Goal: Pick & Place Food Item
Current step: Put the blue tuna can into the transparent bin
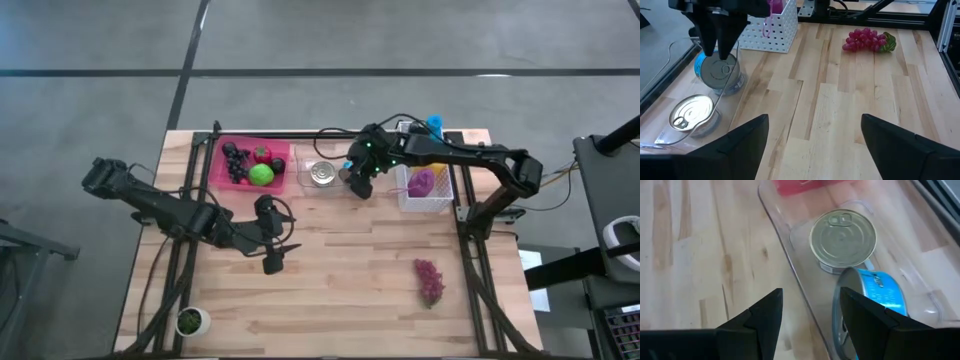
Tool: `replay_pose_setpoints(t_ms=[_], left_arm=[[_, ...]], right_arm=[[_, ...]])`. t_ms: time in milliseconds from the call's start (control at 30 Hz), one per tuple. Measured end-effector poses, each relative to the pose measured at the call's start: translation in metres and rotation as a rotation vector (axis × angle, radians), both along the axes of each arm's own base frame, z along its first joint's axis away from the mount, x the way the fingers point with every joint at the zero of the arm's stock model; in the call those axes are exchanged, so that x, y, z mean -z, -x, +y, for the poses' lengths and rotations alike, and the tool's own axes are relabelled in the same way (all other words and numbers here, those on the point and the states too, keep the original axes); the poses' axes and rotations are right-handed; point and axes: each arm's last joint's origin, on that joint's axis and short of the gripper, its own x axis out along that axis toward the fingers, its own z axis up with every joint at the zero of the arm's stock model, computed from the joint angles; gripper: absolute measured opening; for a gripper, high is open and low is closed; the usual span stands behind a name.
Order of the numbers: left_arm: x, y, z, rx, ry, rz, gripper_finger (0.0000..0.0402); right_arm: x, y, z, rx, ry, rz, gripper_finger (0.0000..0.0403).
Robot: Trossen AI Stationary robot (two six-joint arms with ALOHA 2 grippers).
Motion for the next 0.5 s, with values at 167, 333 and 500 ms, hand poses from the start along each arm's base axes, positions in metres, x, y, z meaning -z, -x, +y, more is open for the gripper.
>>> replay_pose_setpoints(t_ms=[167, 333, 500], left_arm=[[0.0, 0.0, -0.0001, 0.0, 0.0, 0.0, 0.0311], [0.0, 0.0, 0.0, 0.0, 0.0, 0.0, 0.0304], [0.0, 0.0, 0.0, 0.0, 0.0, 0.0, 0.0298]], right_arm=[[-0.0001, 0.0, -0.0034, 0.033, 0.004, -0.015, 0.0194], [0.0015, 0.0014, -0.0052, 0.057, 0.011, -0.006, 0.0194], [0.0064, 0.0033, -0.0045, 0.058, 0.005, 0.01, 0.0194]])
